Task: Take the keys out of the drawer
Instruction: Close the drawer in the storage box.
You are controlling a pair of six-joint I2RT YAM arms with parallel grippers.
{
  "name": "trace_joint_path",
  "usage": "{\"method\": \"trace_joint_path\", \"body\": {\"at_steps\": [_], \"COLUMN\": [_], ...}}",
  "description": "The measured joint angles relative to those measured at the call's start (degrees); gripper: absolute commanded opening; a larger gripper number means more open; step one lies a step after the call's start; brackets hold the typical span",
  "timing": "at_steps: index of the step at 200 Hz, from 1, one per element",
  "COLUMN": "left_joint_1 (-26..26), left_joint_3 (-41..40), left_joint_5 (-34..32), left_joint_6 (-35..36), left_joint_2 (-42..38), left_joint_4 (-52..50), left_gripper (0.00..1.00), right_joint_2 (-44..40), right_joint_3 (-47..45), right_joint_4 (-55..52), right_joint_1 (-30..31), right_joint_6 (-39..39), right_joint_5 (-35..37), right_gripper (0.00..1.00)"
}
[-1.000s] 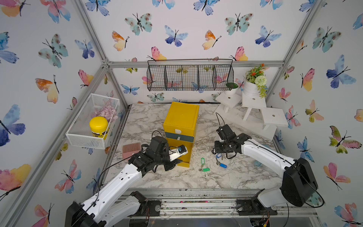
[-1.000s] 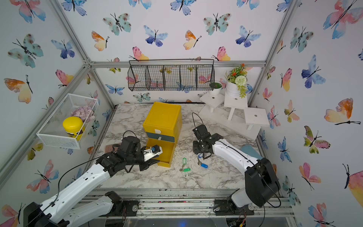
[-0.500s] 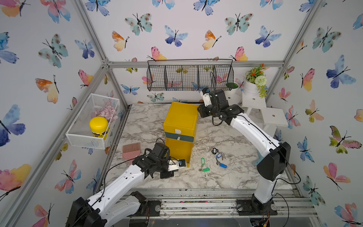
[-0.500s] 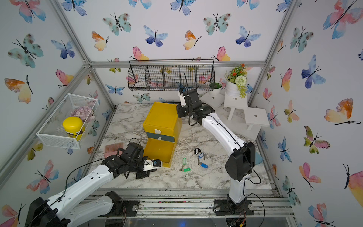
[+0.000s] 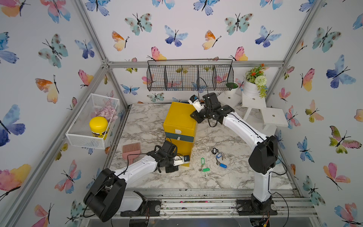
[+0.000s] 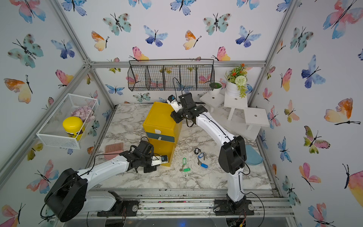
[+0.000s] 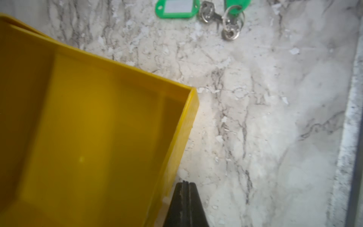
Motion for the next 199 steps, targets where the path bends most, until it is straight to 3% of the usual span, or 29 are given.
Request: {"method": "trace_joint_path", "body": {"at_steps": [95,156,199], "left_joint_1": [0.5,-0.1,-1.2], "left_joint_3": [2.6,5.2,4.1], "left_joint_5": [-8.9,-15.4,-19.0], "left_joint_6": [-2.3,-9.7,-14.4], "left_joint_2": [10.2,17.4,18.0], "left_joint_4": [18.4,28.6,33.4], "left_gripper": [0.0,0.07,0.16], "right_joint_2": [1.0,0.9,0.9], "right_joint_3": [1.0,1.0,1.1], "right_joint_4": [-0.6,-1.1,-1.3], "right_joint_1": [0.0,0.1,0.2], "right_joint_6": [-4.0,-4.8,-5.0], "right_joint_5": [-0.3,1.1,1.2], "right_gripper": [0.26,0.25,0.26]}}
